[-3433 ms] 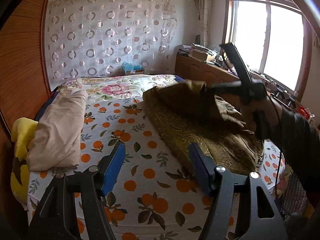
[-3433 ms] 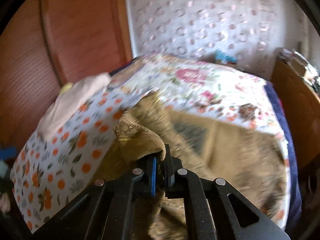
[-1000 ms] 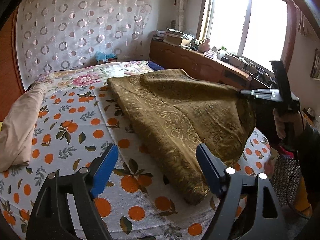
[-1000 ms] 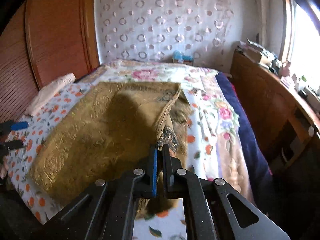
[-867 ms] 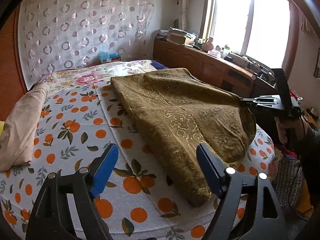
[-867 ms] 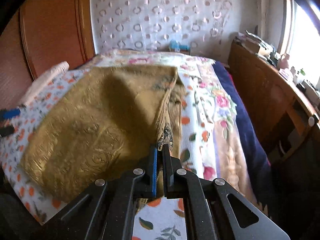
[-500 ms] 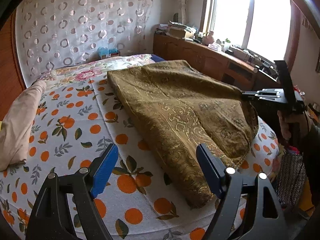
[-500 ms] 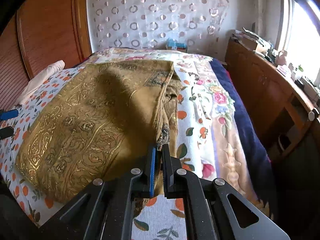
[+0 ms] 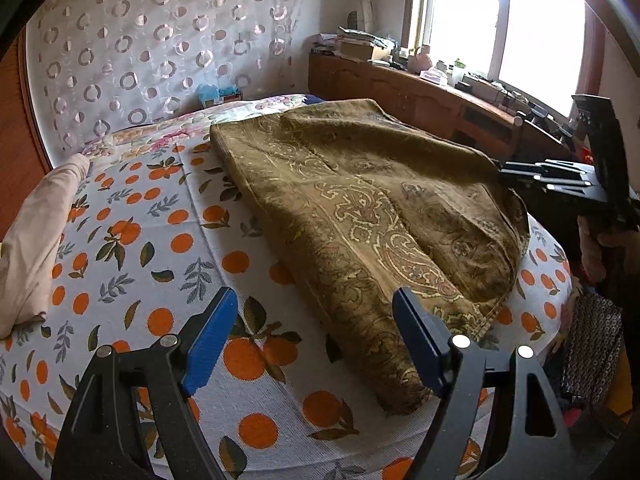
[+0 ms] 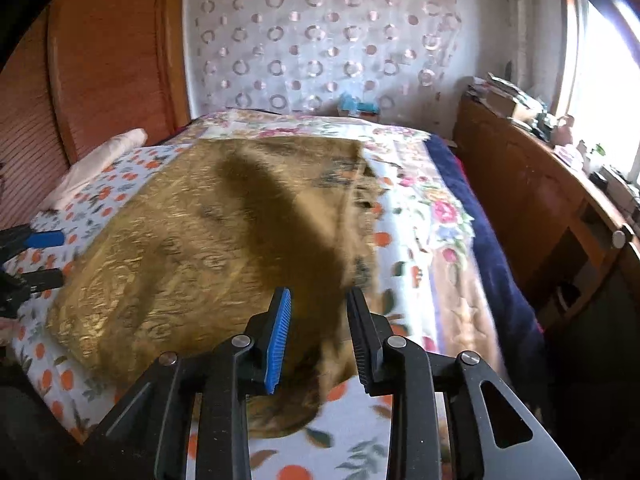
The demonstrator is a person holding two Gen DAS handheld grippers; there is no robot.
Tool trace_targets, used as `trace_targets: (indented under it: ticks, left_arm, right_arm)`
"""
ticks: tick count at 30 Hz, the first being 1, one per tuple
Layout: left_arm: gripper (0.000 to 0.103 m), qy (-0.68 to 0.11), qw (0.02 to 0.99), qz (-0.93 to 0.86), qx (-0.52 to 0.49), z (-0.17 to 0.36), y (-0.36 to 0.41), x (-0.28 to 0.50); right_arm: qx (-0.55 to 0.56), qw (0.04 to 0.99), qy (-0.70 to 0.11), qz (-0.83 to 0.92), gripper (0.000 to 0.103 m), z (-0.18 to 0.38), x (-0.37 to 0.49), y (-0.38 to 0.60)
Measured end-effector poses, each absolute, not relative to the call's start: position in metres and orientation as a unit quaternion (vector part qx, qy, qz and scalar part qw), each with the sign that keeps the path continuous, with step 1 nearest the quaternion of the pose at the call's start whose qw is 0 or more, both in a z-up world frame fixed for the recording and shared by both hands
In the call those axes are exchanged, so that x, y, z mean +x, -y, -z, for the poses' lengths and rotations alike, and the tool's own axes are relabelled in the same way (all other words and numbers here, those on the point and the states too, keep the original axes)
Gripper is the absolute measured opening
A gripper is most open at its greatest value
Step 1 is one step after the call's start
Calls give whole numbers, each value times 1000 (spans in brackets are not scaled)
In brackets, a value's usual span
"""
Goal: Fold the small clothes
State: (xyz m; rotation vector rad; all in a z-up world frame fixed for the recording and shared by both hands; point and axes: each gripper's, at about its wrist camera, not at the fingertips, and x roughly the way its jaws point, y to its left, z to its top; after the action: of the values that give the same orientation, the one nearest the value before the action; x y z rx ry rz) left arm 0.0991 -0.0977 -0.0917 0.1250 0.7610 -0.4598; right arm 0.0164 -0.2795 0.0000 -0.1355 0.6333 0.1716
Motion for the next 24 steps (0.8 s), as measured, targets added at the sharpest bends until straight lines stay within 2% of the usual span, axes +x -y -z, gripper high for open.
trace_targets:
  ticks: [2,4,11,14,15,21,22,24]
  left_arm:
    - [81,-369,900,223,62,93,99,99]
    - [80,-372,899,224,64,94,100,99]
    - [67,-382,892,230,68,99,102,99]
    - [58,-388,887,240,67,100,104,97]
    - [56,-390,885,244,67,101,105,96]
    - [49,-416,866,271,60,108,109,91]
    - [44,-415,865,273,62,108,110,89]
    - [20,-422,857,293,49,106,111,89]
  right_arm:
    - [-69,939,-321,-100,32,7,16,268]
    - [-69,932,-336,-116,41,17,18,260]
    - [-71,923,-360,-117,55,35,26,258]
    - [-86,921,-362,-114,65,38,25,255]
    - [-93,921,-362,-106,71,39,25,254]
    - [-74,926,-355,-109,74,40,24,255]
    - [-76,925,-356,-108,74,40,23,254]
    - [-78,923,-360,-107,74,39,20,253]
